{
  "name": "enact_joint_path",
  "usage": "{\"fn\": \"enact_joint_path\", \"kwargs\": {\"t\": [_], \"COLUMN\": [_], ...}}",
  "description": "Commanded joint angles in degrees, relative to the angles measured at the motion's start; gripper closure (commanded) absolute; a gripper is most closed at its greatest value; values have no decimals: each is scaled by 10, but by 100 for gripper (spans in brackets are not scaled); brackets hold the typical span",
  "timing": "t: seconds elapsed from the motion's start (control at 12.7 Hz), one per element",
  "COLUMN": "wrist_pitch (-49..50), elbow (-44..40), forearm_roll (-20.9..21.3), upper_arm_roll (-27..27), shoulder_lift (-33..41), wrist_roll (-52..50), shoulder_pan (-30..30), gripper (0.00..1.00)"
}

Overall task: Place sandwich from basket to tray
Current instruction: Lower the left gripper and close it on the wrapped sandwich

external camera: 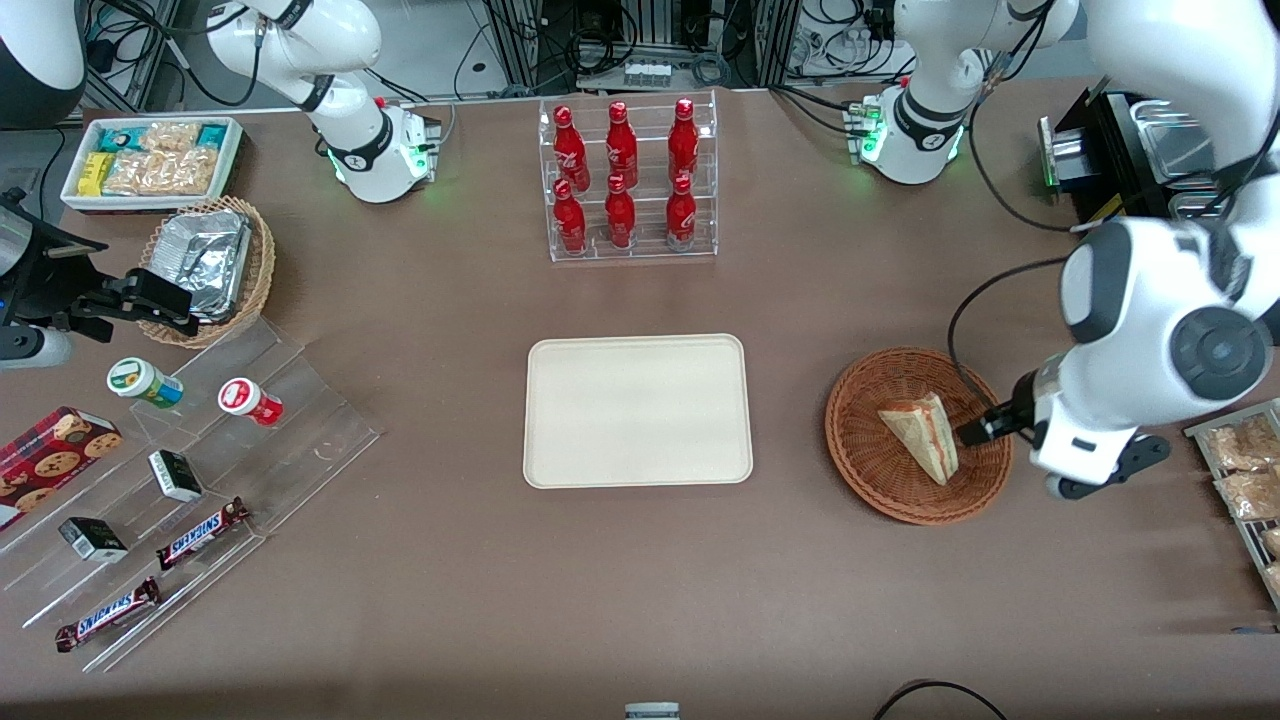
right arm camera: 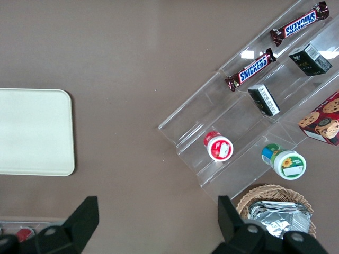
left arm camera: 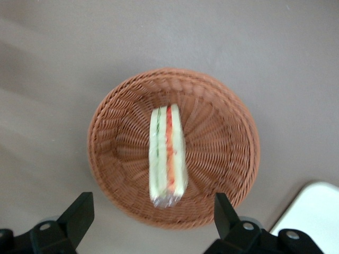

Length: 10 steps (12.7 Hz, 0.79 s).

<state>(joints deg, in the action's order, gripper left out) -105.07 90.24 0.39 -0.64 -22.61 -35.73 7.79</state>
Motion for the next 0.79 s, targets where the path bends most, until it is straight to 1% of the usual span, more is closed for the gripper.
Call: {"fn": "enact_joint_path", "kwargs": {"t": [0.0, 0.08, 0.24, 0.32, 0.39, 0.55, 0.71], "wrist_pitch": [-42, -56, -129, -152, -170, -186, -186], "elbow": [34, 55, 107, 130, 156, 181, 195], "forearm_roll": [1, 0, -6, -2, 4, 7, 32], "upper_arm_roll": [0, 1, 5, 19, 23, 23, 24], "shoulder_lift": [2, 4, 9, 9, 11, 17, 22], "wrist_roll": [-72, -94, -161, -178, -179, -178, -176], "shoulder_pan": [-1, -1, -1, -1, -1, -1, -1], "gripper": [0, 0, 0, 0, 0, 0, 0]}}
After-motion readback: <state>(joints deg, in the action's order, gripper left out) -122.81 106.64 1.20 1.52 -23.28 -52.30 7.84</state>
